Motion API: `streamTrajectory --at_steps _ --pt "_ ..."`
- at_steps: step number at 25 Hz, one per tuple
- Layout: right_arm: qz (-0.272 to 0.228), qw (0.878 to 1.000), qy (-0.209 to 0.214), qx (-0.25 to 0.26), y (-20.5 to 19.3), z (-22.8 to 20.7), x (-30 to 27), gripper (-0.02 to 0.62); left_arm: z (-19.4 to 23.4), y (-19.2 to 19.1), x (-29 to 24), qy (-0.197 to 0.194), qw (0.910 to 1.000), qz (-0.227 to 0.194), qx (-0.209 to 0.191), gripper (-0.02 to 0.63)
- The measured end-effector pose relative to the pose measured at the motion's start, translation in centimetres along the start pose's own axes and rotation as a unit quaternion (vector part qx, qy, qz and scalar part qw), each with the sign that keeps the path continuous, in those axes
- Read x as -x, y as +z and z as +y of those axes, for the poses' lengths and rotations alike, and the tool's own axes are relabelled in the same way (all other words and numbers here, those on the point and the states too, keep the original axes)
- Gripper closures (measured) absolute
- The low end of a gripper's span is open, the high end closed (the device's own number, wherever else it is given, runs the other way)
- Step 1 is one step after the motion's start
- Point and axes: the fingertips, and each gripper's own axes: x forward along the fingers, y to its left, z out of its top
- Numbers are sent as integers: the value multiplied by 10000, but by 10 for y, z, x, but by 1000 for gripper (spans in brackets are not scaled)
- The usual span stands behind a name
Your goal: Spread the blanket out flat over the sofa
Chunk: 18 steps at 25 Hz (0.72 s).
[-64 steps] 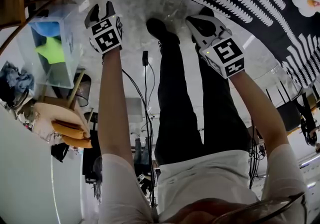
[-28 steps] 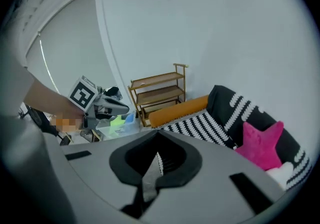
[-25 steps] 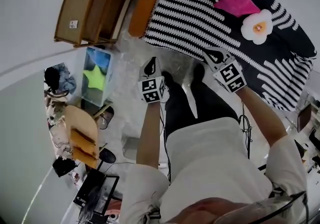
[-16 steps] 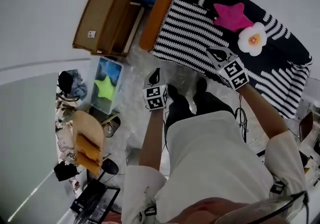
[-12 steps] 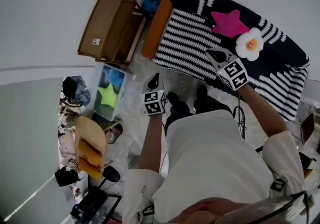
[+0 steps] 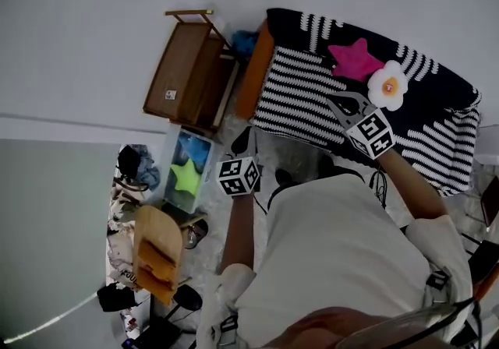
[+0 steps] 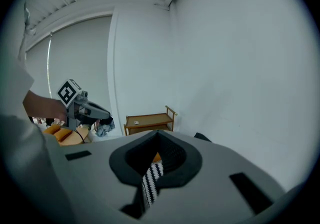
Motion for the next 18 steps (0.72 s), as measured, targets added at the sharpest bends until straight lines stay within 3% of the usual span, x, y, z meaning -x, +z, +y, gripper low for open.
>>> streamTrajectory --at_steps 9,18 --pt "-233 9990 -313 -234 23 -6 28 598 -21 33 11 -369 9989 -284 -36 584" --pt "-331 9964 -669 -393 27 -38 38 598 -18 43 -2 -448 9984 -241 -247 584"
